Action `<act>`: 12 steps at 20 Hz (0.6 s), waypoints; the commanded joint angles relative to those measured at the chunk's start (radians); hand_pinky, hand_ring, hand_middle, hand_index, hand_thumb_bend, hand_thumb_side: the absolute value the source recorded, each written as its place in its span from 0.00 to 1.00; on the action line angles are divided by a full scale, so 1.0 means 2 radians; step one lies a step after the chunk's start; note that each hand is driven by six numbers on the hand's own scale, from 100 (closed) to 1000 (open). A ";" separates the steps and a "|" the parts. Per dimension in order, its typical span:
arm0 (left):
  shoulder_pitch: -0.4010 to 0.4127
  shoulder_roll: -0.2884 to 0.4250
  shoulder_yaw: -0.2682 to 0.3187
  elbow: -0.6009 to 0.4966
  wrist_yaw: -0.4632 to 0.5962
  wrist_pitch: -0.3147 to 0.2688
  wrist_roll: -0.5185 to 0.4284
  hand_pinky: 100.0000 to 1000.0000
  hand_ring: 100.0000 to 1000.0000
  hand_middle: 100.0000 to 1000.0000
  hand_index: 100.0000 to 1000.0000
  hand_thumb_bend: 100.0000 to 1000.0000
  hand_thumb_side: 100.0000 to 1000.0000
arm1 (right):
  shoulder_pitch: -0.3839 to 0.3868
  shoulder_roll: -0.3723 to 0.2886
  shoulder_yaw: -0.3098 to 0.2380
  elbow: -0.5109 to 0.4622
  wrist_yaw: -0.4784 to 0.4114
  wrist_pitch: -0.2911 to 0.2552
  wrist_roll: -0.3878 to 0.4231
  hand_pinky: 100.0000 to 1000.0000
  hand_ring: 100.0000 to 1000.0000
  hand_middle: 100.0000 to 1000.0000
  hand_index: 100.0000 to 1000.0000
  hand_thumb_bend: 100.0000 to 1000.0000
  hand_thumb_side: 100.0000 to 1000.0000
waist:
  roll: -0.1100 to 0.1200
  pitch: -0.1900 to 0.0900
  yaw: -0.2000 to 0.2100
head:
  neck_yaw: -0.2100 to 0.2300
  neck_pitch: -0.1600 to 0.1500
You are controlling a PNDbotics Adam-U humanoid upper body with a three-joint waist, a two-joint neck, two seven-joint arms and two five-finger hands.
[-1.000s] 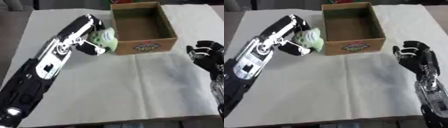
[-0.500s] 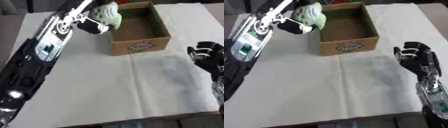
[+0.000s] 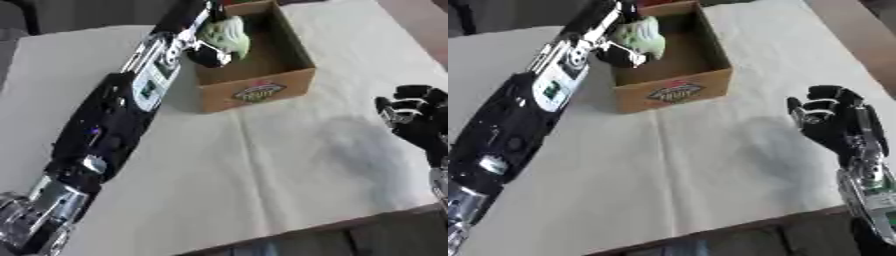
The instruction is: Pick up objects on the table and place them in the box.
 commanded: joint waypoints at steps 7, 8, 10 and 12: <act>-0.009 -0.004 0.012 0.009 -0.051 -0.013 0.033 0.78 0.79 0.75 0.78 0.97 0.48 | -0.009 -0.003 0.000 -0.009 0.002 -0.001 0.004 0.53 0.57 0.54 0.61 0.31 0.00 | -0.006 -0.007 -0.001 | 0.001 -0.004; -0.007 -0.004 0.012 0.005 -0.050 -0.015 0.039 0.79 0.80 0.77 0.79 0.99 0.51 | -0.009 -0.003 -0.001 -0.009 0.002 -0.001 0.004 0.53 0.57 0.54 0.61 0.31 0.00 | -0.007 -0.006 0.001 | 0.000 -0.004; -0.005 -0.003 0.009 -0.006 -0.036 -0.019 0.048 0.79 0.81 0.78 0.80 1.00 0.55 | -0.008 -0.003 -0.001 -0.009 0.002 -0.001 0.004 0.53 0.57 0.54 0.61 0.31 0.00 | -0.008 -0.006 0.005 | -0.001 -0.003; -0.001 0.000 0.004 -0.027 -0.009 -0.024 0.057 0.76 0.77 0.74 0.77 0.98 0.64 | -0.007 -0.003 -0.003 -0.009 0.002 -0.001 0.003 0.53 0.57 0.54 0.61 0.32 0.00 | -0.008 -0.006 0.012 | -0.003 -0.003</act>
